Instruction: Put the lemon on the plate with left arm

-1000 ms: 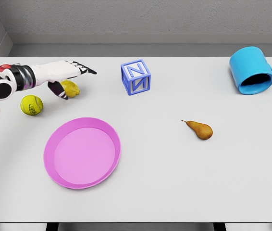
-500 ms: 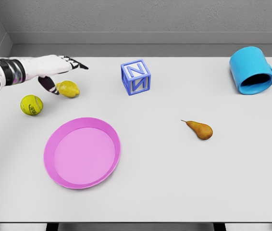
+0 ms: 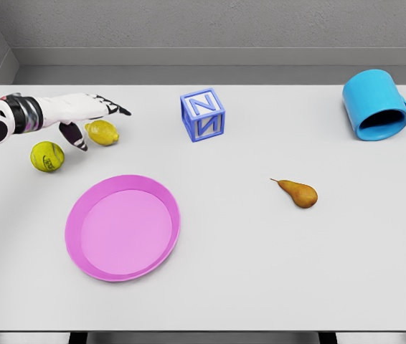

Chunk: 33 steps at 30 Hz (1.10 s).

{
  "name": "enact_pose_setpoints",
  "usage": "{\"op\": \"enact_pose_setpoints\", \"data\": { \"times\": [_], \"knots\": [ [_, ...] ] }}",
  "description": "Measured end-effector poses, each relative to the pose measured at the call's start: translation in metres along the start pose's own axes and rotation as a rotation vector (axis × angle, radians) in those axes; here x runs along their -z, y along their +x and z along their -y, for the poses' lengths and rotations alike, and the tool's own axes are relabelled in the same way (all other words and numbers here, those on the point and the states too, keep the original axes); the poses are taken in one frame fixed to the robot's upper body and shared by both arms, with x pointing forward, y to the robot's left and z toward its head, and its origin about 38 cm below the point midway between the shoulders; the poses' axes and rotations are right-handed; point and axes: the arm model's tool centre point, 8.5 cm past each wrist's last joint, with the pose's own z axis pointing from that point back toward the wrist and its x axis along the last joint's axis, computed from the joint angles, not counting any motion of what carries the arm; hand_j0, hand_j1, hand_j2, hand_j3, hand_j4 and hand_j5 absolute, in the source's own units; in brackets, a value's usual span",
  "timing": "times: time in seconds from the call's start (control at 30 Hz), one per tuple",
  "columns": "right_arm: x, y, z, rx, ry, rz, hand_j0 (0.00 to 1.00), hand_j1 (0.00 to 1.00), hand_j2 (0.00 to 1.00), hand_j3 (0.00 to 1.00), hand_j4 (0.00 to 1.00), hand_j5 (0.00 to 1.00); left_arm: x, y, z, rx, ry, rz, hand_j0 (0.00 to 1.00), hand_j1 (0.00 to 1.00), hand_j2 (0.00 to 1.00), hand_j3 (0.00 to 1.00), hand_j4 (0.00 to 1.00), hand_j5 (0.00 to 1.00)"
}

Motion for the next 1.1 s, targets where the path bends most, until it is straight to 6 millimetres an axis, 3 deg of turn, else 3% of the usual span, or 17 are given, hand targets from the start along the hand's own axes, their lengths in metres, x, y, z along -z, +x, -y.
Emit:
{"op": "enact_pose_setpoints", "data": {
  "times": [0.13, 0.37, 1.1],
  "knots": [
    [0.0, 0.0, 0.0, 0.0, 0.0, 0.0, 1.0, 1.0, 1.0, 1.0, 1.0, 1.0, 0.007, 0.001, -0.006, -0.01, 0.005, 0.0, 1.0, 1.0, 1.0, 1.0, 1.0, 1.0],
    [0.0, 0.0, 0.0, 0.0, 0.0, 0.0, 1.0, 1.0, 1.0, 1.0, 1.0, 1.0, 0.02, 0.003, 0.003, -0.03, -0.02, -0.001, 1.0, 1.0, 1.0, 1.0, 1.0, 1.0],
    [0.0, 0.0, 0.0, 0.0, 0.0, 0.0, 1.0, 1.0, 1.0, 1.0, 1.0, 1.0, 0.02, -0.007, 0.003, -0.056, -0.028, -0.035, 1.0, 1.0, 1.0, 1.0, 1.0, 1.0]
  ]
}}
